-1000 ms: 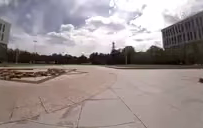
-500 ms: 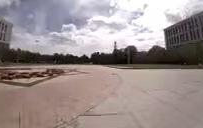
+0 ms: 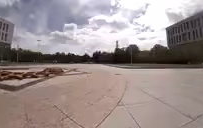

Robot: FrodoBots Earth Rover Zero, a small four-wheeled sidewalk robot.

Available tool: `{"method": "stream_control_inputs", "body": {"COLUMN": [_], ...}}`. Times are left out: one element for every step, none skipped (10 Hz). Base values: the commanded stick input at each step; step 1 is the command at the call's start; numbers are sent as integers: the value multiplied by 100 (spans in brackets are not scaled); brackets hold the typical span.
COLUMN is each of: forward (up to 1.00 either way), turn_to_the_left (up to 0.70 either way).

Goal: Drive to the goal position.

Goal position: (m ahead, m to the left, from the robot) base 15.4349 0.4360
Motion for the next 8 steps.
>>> {"method": "stream_control_inputs", "body": {"forward": [100,100,100,100,100,100,100,100], "turn_to_the_left": [0,0,0,0,0,0,0,0]}}
